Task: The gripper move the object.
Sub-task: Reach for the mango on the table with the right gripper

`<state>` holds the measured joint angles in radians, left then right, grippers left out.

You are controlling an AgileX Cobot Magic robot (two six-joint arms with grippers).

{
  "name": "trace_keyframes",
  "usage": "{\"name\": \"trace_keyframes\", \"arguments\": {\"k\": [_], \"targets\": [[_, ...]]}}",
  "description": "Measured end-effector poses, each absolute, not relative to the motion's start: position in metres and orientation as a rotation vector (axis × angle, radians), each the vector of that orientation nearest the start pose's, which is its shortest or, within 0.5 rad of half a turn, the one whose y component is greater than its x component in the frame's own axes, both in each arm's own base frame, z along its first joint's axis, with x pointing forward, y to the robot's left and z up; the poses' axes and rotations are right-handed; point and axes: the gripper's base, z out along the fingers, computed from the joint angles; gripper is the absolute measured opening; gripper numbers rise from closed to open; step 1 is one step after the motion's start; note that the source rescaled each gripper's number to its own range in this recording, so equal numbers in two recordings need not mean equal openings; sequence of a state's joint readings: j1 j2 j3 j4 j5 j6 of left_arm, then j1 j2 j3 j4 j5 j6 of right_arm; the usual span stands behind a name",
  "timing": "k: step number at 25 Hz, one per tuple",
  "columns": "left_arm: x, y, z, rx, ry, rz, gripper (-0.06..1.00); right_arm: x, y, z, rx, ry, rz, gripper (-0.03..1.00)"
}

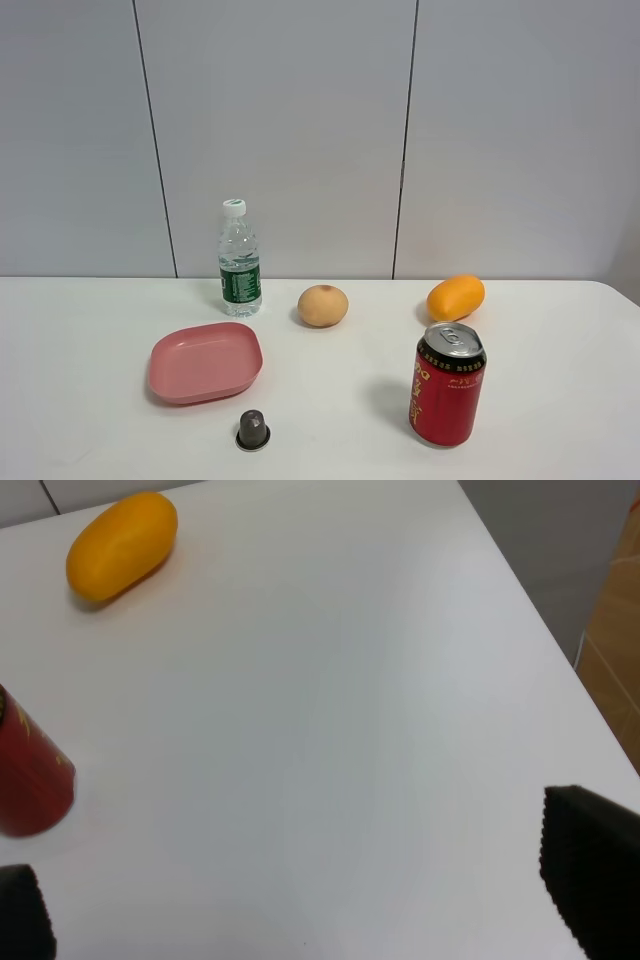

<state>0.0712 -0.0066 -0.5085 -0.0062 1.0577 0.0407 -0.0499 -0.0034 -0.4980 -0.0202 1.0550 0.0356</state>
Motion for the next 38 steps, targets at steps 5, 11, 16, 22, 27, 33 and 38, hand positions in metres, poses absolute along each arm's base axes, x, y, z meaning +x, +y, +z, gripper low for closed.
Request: {"name": "trace_keyframes", "arguments": {"k": [5,11,16,22,27,33,38], "targets": [[-0.0067,-0.0010,0.2798,-0.031,2.026,0.063,1.00,-0.0050,-0.0014,0.2772,0.088,2.035,-0.033,1.00],[-0.0067,-0.0010,0.2798,-0.031,2.026,0.063,1.00,-0.0050,-0.0014,0.2772,0.088,2.035,-0.033,1.00],[-0.0067,-0.0010,0.2798,-0.031,2.026,0.063,1.00,-0.0050,-0.0014,0.2772,0.088,2.035,-0.033,1.00],[-0.0067,-0.0010,0.2798,-0.031,2.026,0.063,1.00,-0.0050,-0.0014,0.2772,0.088,2.035,-0.033,1.00],[-0.0067,-0.0010,0.2798,-0.031,2.026,0.063,1.00,-0.0050,-0.0014,0.2772,0.088,2.035,-0.033,1.00],[-0.0067,-0.0010,0.2798,-0.031,2.026,0.063,1.00,-0.0050,-0.0014,0.2772,0.088,2.035,-0.033,1.00],[-0.0067,-0.0010,0.2798,-0.031,2.026,0.063,1.00,-0.0050,-0.0014,0.2772,0.088,2.035,-0.033,1.00]]}}
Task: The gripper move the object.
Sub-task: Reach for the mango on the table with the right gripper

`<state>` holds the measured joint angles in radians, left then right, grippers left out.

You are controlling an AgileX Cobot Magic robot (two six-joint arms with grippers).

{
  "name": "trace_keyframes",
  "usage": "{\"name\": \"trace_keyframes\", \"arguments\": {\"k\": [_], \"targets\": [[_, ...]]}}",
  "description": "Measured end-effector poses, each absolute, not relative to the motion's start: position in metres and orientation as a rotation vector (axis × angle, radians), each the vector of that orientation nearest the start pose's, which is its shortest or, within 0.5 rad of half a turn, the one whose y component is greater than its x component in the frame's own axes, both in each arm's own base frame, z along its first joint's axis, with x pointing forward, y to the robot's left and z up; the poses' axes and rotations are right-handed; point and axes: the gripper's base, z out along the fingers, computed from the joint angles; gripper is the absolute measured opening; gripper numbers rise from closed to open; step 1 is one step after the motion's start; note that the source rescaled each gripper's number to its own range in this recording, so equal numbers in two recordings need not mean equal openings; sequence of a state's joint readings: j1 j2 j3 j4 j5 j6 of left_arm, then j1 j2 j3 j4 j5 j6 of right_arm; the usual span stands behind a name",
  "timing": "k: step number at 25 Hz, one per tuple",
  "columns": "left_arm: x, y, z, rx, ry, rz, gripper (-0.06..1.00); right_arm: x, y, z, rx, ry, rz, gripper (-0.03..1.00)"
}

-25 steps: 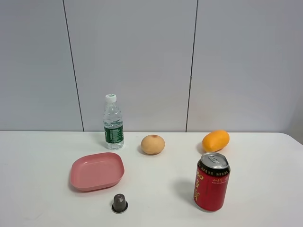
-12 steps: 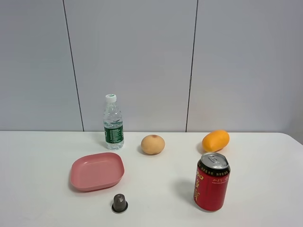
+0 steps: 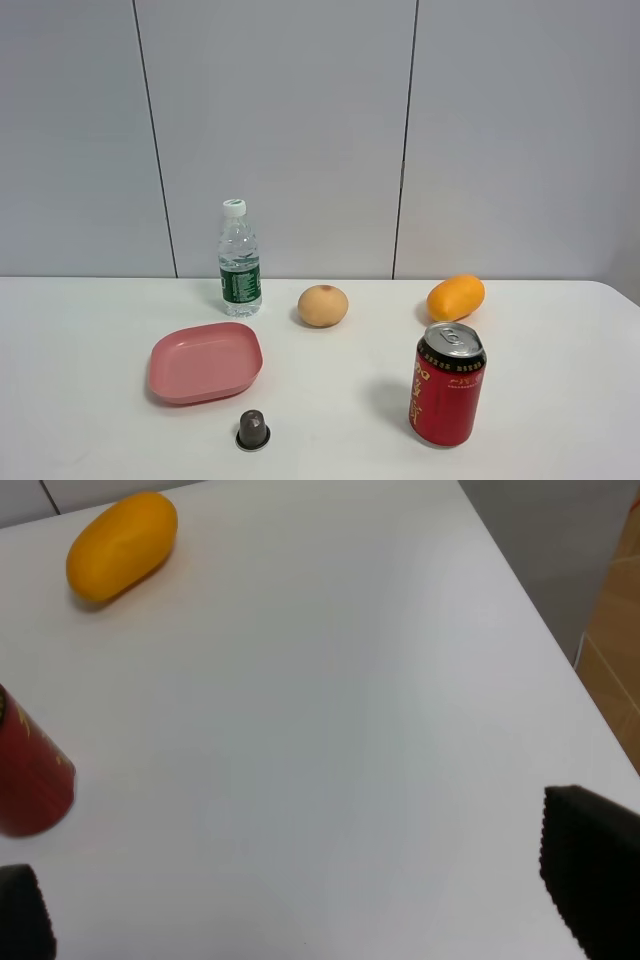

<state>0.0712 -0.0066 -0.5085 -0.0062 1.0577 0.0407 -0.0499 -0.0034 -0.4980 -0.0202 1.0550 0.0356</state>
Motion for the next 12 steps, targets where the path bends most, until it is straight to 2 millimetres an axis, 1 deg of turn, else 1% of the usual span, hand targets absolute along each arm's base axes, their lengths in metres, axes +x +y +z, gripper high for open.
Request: {"name": "trace_keyframes", "arguments": {"k": [9,12], "targets": [[-0.0067,-0.0010,0.2798,-0.031,2.026,0.063,1.00,-0.0051,-0.0024,0.2772,0.088,2.035,-0.048,1.00],[-0.0067,-0.0010,0.2798,-0.031,2.026,0.063,1.00,0.0014,-0.0038,0.2772,0.090,2.079,-0.066,1.00]]}}
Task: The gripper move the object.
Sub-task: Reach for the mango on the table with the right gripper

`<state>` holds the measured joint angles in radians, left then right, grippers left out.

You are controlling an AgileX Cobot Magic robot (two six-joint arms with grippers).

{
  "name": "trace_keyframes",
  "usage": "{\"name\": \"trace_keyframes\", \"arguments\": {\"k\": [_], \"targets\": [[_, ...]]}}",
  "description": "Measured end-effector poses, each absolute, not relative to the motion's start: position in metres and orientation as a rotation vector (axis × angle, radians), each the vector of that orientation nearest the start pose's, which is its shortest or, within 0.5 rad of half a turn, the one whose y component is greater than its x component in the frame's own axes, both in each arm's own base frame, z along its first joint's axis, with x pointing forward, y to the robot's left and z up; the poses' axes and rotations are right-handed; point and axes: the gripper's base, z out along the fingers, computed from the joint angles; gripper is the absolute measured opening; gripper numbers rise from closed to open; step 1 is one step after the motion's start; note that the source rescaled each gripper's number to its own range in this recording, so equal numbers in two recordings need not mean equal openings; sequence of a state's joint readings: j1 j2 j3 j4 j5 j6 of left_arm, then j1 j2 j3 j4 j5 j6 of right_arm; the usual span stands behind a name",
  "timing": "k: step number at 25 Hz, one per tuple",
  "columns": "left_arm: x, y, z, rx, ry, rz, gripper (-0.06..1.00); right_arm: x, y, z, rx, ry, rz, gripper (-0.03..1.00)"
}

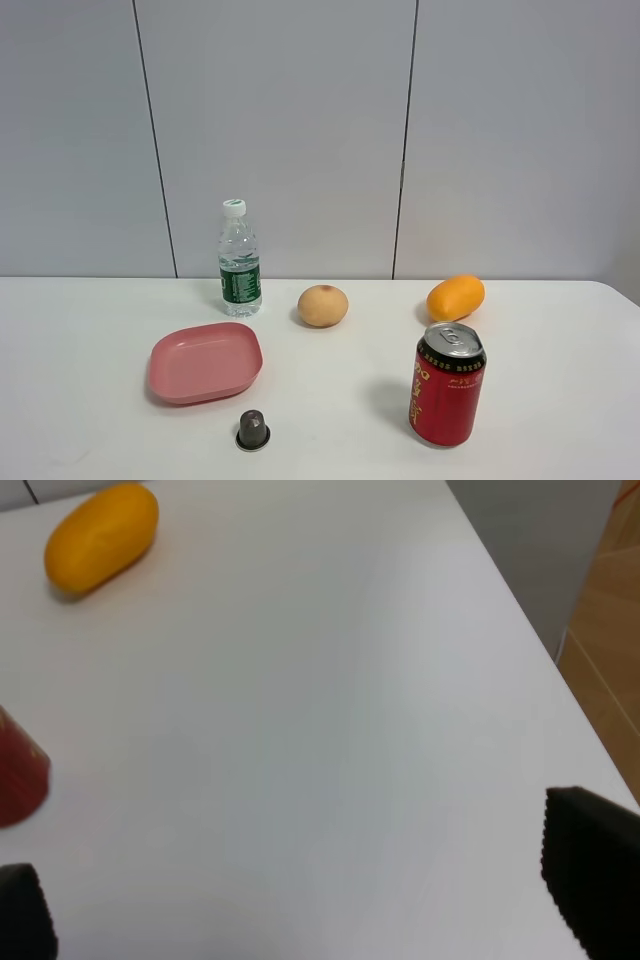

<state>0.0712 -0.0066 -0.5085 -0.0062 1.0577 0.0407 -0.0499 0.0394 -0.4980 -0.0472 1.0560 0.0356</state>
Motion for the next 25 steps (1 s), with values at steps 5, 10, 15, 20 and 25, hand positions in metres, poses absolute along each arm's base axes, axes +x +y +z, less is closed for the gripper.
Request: {"name": "trace_keyframes", "arguments": {"k": [5,10,15,20,25], "targets": [[-0.007,-0.001,0.280,-0.031,2.026,0.063,1.00,0.032,-0.005,0.292,0.091,2.226,-0.067,1.00],[-0.007,-0.001,0.280,-0.031,2.026,0.063,1.00,0.087,-0.007,0.349,0.087,2.195,-0.047,1.00],[-0.007,-0.001,0.280,-0.031,2.026,0.063,1.00,0.162,-0.009,0.392,0.087,2.230,-0.025,1.00],[-0.007,-0.001,0.280,-0.031,2.026,0.063,1.00,0.256,-0.009,0.381,0.083,2.365,-0.006,1.00],[-0.007,-0.001,0.280,-0.031,2.026,0.063,1.00,0.338,0.011,0.328,0.193,2.432,0.101,1.00]]}}
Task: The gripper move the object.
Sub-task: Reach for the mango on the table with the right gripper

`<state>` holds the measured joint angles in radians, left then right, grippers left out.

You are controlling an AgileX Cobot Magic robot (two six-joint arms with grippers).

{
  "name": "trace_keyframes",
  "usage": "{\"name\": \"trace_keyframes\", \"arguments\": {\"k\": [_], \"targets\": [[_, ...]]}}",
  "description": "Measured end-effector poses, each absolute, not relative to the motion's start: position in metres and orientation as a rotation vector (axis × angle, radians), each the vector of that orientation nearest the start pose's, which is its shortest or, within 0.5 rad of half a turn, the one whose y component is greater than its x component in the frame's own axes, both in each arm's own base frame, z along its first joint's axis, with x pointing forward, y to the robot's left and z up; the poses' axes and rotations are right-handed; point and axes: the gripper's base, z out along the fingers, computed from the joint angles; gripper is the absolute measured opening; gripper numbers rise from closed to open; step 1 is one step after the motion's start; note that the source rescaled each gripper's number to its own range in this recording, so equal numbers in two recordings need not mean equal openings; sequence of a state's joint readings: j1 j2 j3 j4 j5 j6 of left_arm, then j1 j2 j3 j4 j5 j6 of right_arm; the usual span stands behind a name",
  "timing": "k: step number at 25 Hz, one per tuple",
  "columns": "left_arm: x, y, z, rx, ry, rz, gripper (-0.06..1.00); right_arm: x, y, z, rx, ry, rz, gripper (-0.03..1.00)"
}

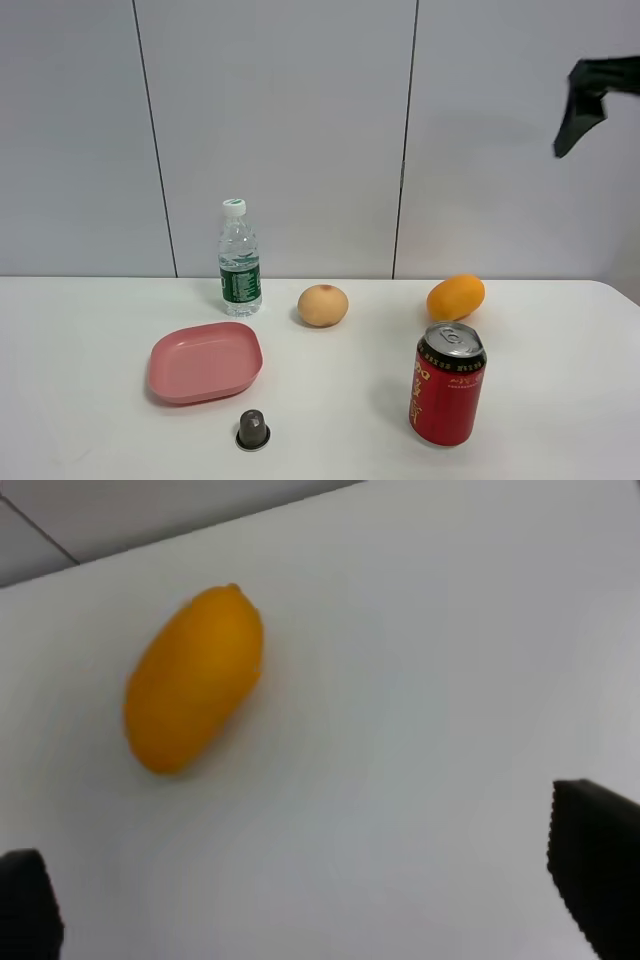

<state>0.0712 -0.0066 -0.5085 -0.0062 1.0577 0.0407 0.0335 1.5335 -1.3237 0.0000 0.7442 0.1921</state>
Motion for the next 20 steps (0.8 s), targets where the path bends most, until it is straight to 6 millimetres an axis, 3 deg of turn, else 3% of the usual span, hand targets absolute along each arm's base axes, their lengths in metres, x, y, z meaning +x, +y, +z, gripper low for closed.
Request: {"name": "trace_keyframes", "arguments": {"k": [4,10,13,17,20], "targets": [[-0.007,-0.001,0.280,-0.031,2.026,0.063,1.00,0.386,0.037,0.279,0.310,2.470,0.188,1.00],[-0.007,-0.001,0.280,-0.031,2.026,0.063,1.00,0.433,0.082,0.223,0.336,2.550,0.247,1.00],[-0.007,-0.001,0.280,-0.031,2.026,0.063,1.00,0.446,0.096,0.202,0.399,2.571,0.261,1.00],[-0.007,-0.001,0.280,-0.031,2.026,0.063,1.00,0.452,0.099,0.176,0.533,2.596,0.251,1.00],[-0.007,-0.001,0.280,-0.031,2.026,0.063,1.00,0.453,0.098,0.171,0.572,2.590,0.218,1.00]]}}
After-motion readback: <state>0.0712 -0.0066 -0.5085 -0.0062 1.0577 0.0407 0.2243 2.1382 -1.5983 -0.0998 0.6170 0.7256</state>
